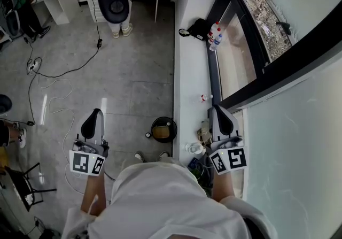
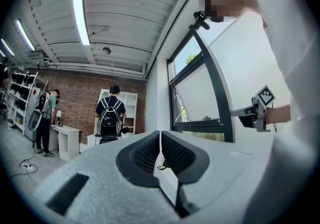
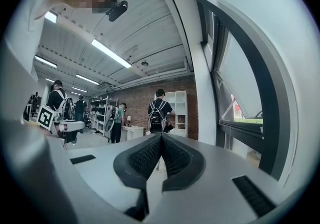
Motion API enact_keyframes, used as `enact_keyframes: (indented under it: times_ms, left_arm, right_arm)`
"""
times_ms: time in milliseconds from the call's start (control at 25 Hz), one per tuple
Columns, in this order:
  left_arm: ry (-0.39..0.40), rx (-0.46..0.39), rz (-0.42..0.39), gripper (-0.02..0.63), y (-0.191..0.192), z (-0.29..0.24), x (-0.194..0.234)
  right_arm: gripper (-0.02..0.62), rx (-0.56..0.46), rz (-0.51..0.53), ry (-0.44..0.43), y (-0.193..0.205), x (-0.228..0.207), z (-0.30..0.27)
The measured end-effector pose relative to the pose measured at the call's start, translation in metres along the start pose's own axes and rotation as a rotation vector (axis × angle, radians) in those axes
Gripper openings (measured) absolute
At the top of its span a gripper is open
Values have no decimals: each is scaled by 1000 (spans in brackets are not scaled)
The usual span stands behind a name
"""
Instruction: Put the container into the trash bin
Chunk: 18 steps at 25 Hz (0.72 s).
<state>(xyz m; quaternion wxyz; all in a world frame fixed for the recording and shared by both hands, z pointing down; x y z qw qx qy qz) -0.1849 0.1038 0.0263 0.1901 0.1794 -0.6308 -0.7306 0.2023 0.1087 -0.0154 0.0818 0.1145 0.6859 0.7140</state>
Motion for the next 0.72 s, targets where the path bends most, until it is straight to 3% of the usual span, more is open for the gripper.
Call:
enact_keyframes:
  times_ms: [720]
  left_arm:
    - [10,11,14,25,6,10,4]
  right_arm:
    - [0,14,-11,12,3,9,8]
Point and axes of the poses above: the fingertips, and each gripper's own axes: z backward along the fingers, x to its left, y out of its underside, the point moved 6 cm from there along z, backward along the fingers, and after that the axes turned 5 degrees about y, right-handed, at the moved point
